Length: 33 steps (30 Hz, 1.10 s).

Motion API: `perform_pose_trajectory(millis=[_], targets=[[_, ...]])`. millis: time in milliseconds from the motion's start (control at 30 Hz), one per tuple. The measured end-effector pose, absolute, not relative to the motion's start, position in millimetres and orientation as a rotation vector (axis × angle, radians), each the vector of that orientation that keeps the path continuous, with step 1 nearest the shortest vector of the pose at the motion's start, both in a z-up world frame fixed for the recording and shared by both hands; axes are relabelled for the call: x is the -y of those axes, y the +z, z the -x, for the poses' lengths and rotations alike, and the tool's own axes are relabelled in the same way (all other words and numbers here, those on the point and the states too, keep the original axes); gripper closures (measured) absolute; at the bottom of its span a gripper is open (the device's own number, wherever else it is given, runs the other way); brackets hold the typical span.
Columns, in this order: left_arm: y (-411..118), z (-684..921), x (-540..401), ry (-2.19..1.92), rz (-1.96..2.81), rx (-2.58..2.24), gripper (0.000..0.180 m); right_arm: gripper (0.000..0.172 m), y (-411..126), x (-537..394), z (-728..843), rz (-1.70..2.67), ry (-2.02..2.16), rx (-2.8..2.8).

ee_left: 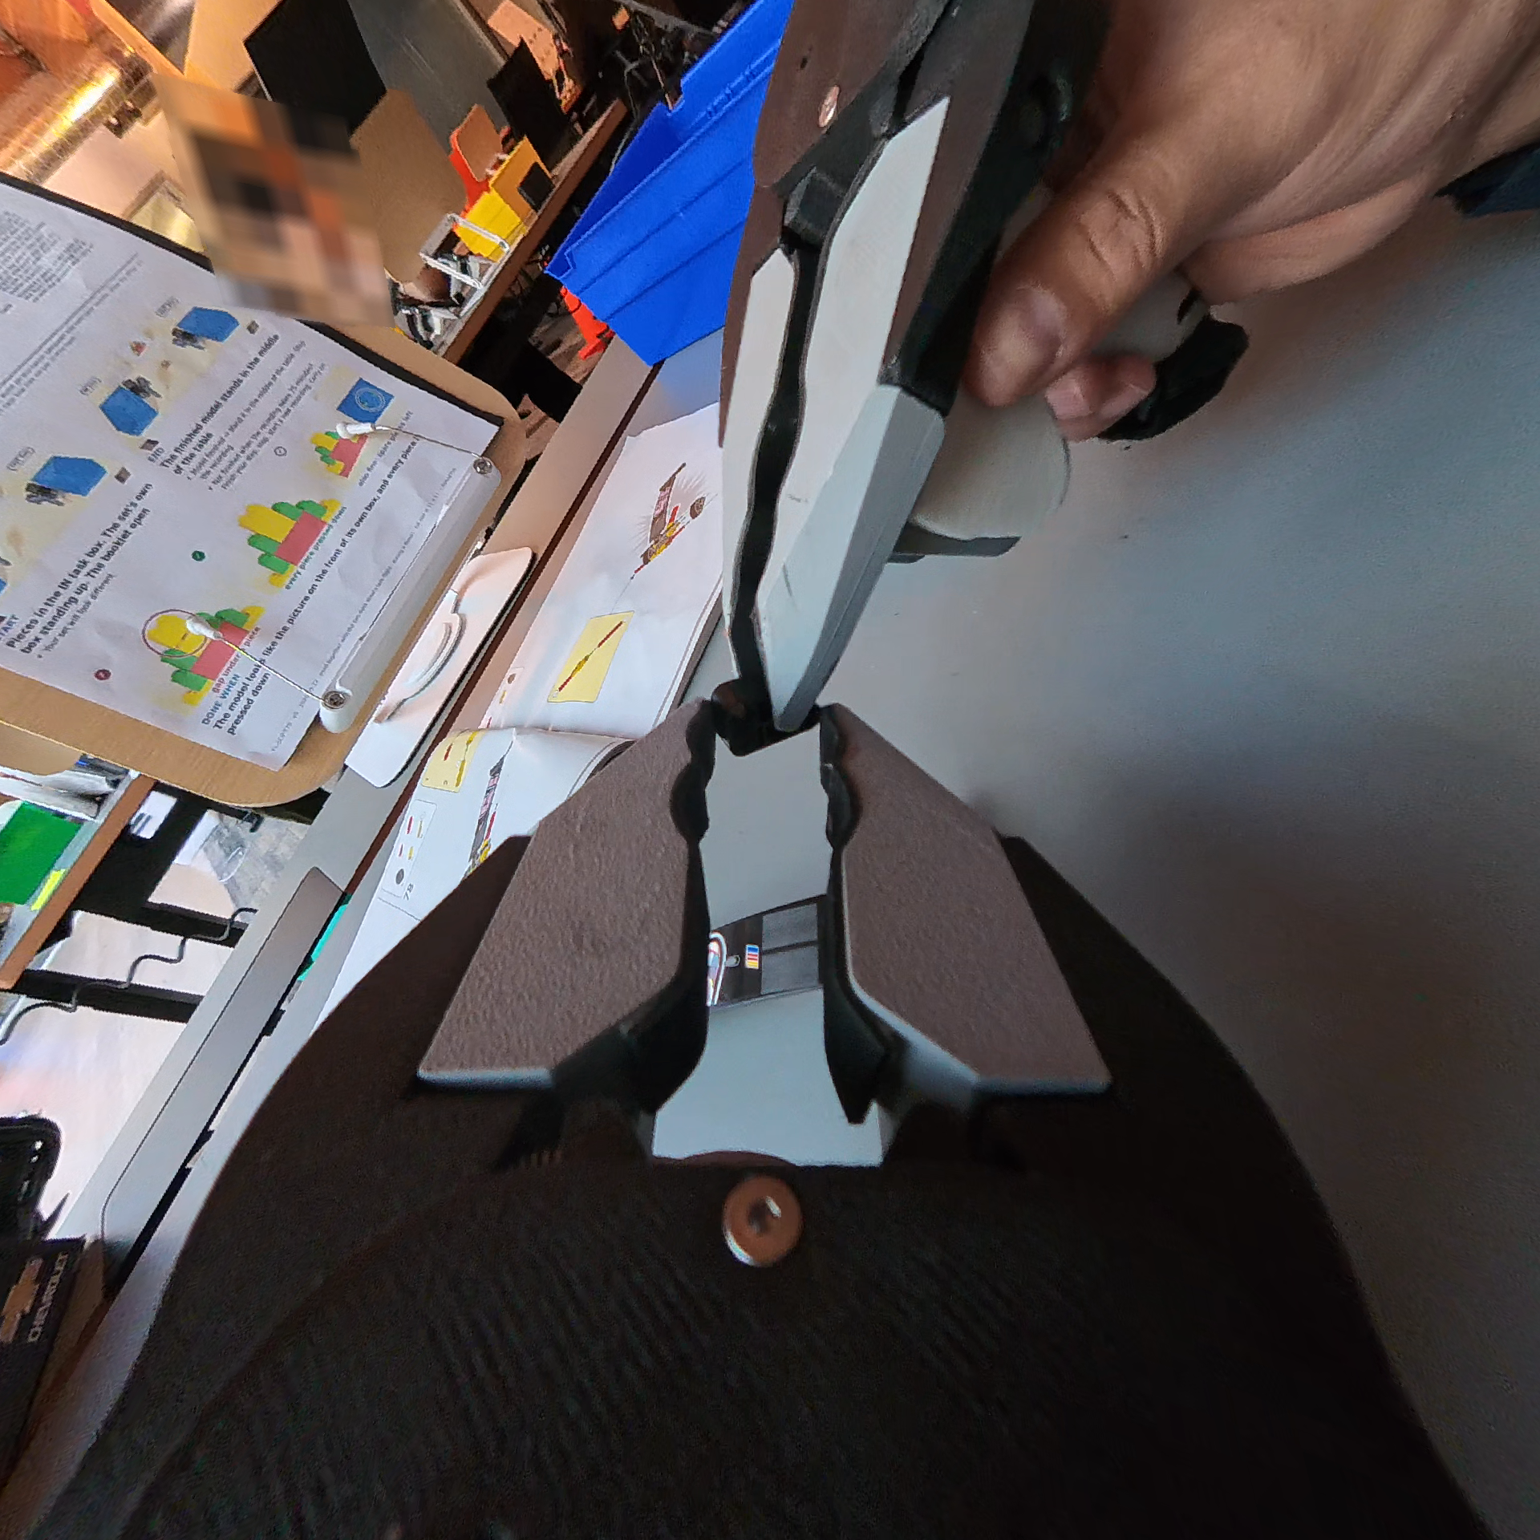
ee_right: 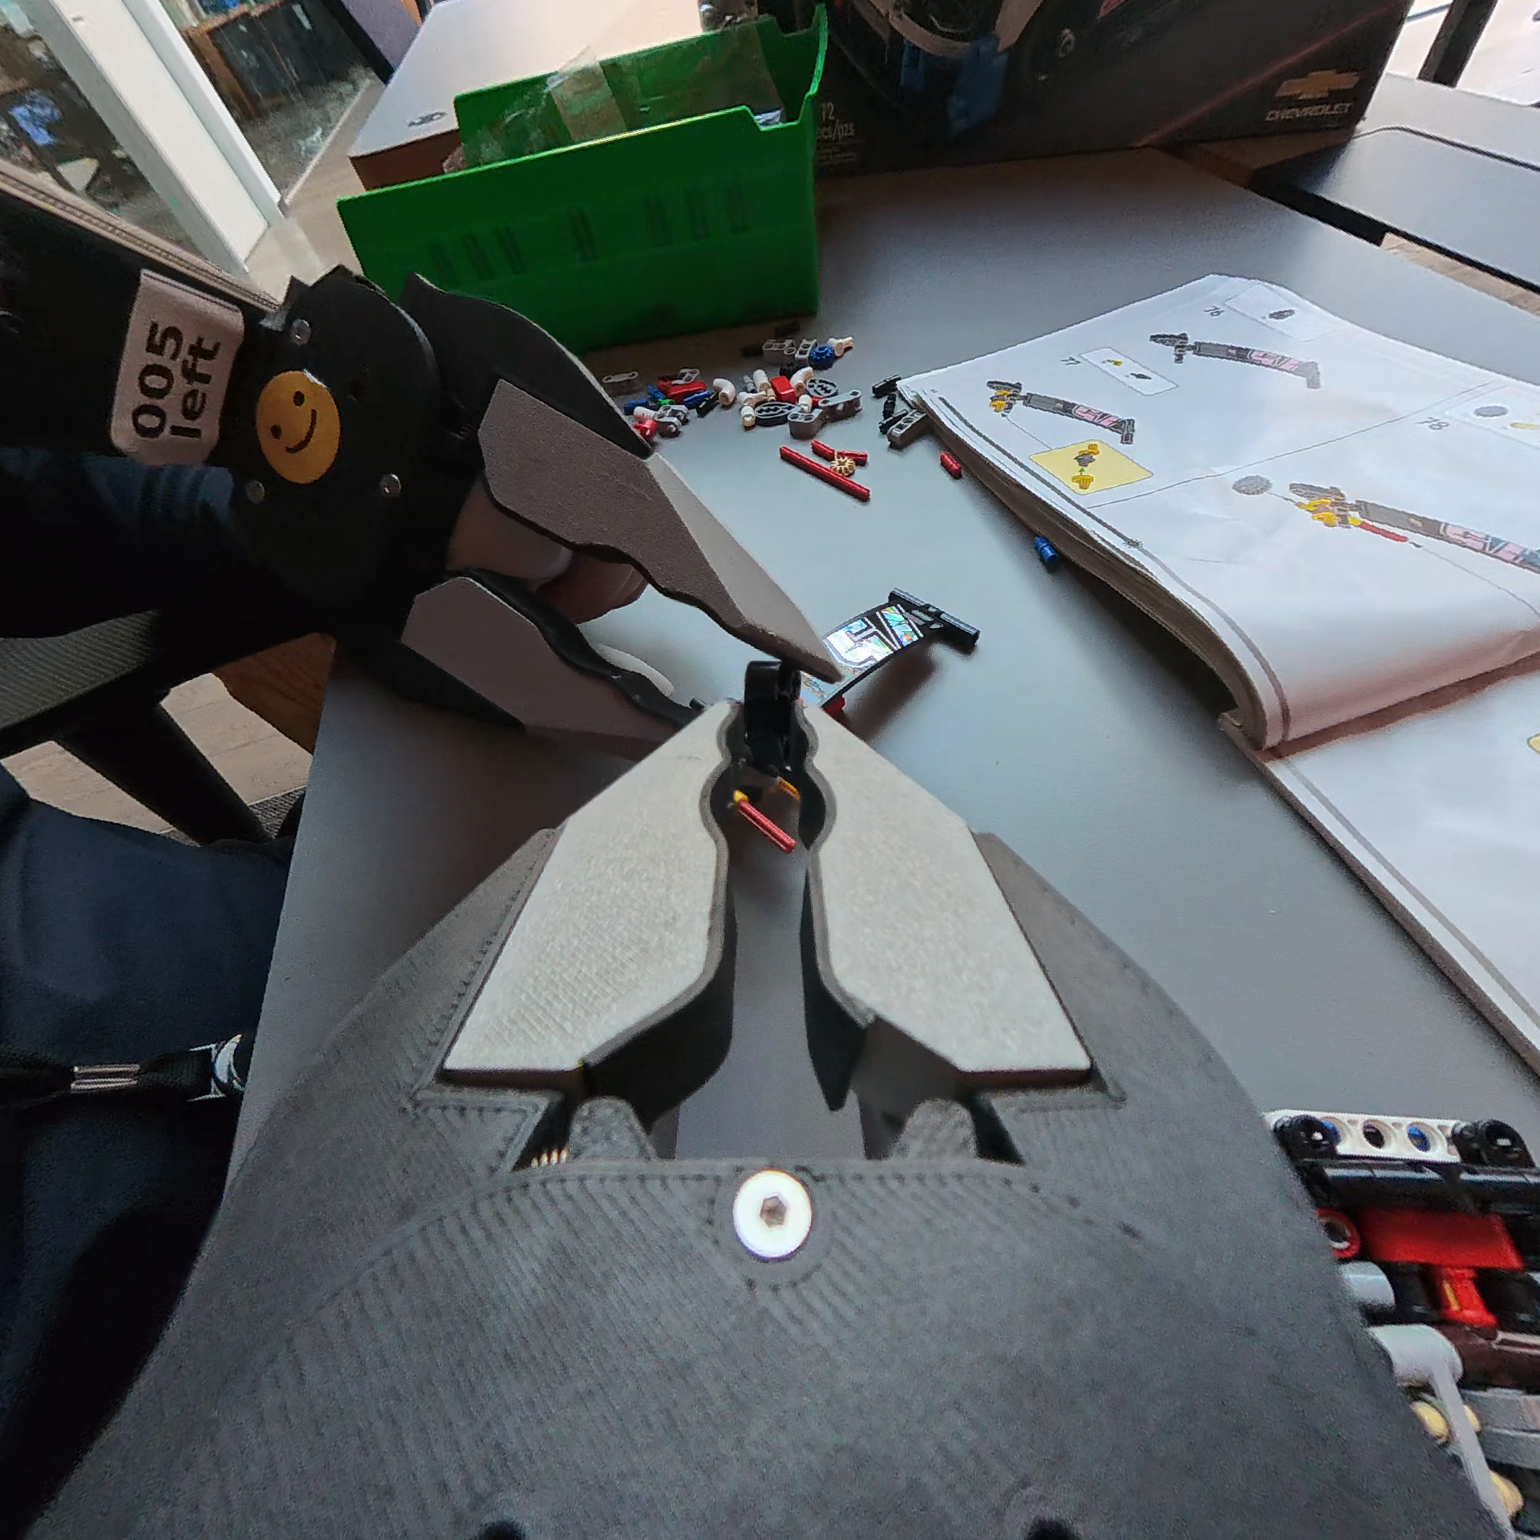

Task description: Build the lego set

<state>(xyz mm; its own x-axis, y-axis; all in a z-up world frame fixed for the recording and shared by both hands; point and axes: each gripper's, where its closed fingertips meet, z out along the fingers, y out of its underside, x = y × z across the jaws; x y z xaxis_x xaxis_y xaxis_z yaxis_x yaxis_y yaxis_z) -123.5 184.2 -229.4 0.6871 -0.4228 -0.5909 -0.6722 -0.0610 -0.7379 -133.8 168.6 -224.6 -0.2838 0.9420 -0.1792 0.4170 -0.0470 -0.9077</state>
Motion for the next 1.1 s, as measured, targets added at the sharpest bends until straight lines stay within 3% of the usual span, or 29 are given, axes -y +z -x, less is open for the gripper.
perform_pose_trajectory(millis=[267, 533, 833, 1100], targets=[[-237, 127, -181, 0.153, 1.801, -0.825, 0.158, 0.165, -239, -174, 135, 1.535, 1.330, 1.708], [-264, 158, -132, 0.028, 2.148, -0.761, 0.132, 0.165, -273, -183, 127, 1.785, 1.302, 1.736], [-290, 142, -125, -0.149, 2.214, -0.753, 0.137, 0.165, -281, -176, 130, 1.979, 1.397, 1.614], [-289, 146, -133, -0.014, 2.156, -0.740, 0.140, 0.165, -280, -177, 133, 2.043, 1.483, 1.521]])
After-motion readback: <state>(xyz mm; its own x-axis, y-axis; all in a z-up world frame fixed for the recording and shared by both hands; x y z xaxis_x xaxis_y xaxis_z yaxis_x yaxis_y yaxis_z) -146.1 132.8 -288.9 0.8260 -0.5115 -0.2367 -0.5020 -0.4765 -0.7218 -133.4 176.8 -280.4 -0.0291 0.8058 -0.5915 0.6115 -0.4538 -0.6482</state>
